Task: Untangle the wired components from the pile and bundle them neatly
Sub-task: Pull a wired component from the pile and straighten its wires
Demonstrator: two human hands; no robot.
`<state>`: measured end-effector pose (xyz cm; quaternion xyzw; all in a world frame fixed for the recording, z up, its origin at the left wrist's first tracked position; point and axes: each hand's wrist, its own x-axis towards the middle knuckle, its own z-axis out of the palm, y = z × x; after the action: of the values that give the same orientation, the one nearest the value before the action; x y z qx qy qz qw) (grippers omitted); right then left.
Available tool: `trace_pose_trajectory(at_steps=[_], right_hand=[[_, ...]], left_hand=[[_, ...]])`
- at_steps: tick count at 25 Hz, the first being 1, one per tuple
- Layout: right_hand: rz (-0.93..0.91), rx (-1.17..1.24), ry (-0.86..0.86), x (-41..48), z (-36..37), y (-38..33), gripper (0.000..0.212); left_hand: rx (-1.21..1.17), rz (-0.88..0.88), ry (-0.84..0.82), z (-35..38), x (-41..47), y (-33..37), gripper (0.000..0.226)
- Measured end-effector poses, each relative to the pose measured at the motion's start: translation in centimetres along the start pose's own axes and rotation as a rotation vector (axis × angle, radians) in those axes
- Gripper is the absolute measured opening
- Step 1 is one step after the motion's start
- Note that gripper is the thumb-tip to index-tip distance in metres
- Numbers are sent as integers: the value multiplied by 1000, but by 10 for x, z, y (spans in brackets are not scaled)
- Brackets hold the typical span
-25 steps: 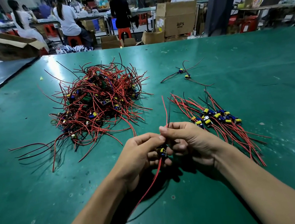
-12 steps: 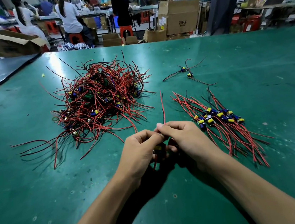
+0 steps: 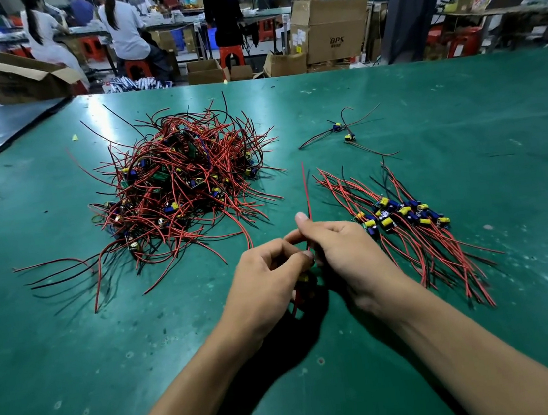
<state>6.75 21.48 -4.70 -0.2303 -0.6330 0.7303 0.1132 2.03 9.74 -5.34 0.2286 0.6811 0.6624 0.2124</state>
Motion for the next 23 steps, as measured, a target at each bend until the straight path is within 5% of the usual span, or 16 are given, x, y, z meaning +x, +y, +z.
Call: trace_pose_trajectory(at_steps=[6,11,19,23], right_hand=[[62,397,73,14,-20,-16,38],[46,474,84,17,-23,-13,44],[-30,82,-240,5,-16,3,36],[-170,-132,-143,5,-20,2,38]], left_hand=[[-51,-41,-167,-3,-4,4,15],[-28,-58,-175,-5,-5,6,17],[-99,-76,-104,-4,-4,5,17],[-183,-97,-124,-7,-4,7,17]])
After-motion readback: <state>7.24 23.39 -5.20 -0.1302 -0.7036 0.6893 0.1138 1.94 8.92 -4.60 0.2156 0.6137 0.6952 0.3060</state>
